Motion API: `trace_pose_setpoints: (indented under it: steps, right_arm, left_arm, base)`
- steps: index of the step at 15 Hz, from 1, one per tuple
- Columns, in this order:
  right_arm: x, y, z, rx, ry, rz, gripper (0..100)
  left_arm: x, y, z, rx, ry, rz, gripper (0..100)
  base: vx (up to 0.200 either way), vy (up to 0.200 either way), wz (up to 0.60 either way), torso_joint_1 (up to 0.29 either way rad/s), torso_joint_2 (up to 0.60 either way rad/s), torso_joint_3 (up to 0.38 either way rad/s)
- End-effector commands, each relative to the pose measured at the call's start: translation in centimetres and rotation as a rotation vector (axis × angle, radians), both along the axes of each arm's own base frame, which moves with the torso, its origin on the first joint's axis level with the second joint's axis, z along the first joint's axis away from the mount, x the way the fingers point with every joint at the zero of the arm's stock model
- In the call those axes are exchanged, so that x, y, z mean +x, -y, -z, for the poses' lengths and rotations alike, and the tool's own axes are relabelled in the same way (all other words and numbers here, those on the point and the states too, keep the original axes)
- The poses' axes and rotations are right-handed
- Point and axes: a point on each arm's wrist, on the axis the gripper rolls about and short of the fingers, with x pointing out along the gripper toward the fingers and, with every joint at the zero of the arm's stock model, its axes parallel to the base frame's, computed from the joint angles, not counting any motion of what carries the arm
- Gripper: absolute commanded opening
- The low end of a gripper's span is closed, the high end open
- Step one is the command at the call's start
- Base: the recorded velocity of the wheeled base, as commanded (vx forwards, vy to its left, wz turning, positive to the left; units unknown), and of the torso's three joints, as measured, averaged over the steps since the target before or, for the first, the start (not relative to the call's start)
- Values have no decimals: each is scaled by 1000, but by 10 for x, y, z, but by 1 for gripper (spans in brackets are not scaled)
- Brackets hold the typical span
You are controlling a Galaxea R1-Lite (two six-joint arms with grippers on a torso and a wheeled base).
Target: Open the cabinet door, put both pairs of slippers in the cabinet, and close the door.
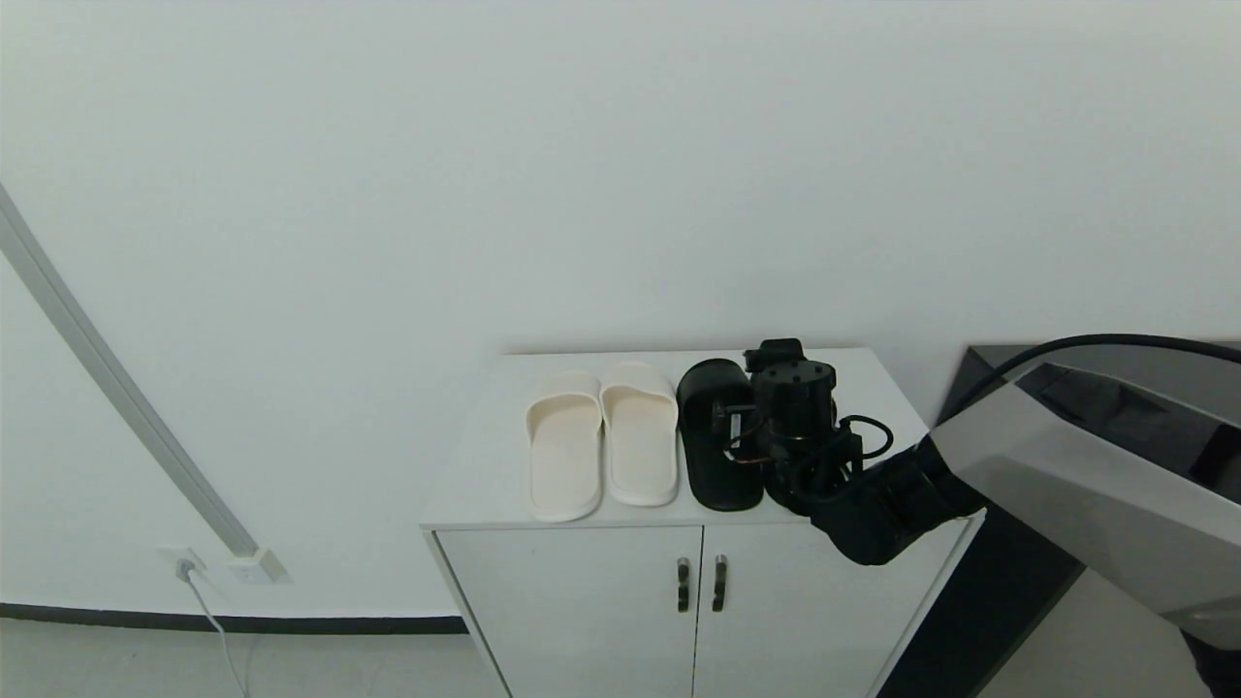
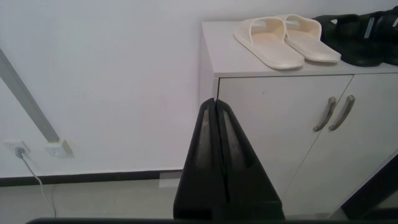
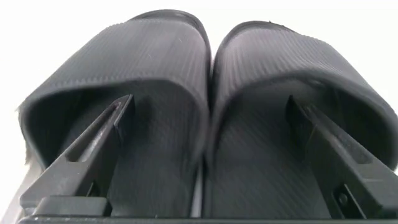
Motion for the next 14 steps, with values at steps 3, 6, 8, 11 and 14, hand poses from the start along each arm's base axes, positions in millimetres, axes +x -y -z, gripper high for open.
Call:
trace_pose_setpoints:
  steps: [3,6,8,11,14]
  right_arm:
    - [7,-2,6,1,1,4,0]
    - [7,0,3,4,6,9,0]
    - [7,5,-8,14,26,18,0]
    - [-11,16,-45,8,74,8,0]
    - [-70,29,-79,5,67,-213,0]
  left_arm:
    - [0,0,0,-1,-2,1,0]
    - [0,0,0,-1,0,1,0]
    - [0,0,0,-4,-2,-3,0]
    - [0,0,0,-4,0,-1,0]
    - [0,0,0,-2,-2,-1,0]
  base:
    - [0,0,0,0,0,0]
    - [0,0,0,0,0,0]
    - [0,0,0,0,0,0]
    - [0,0,0,0,0,0]
    - [0,0,0,0,0,0]
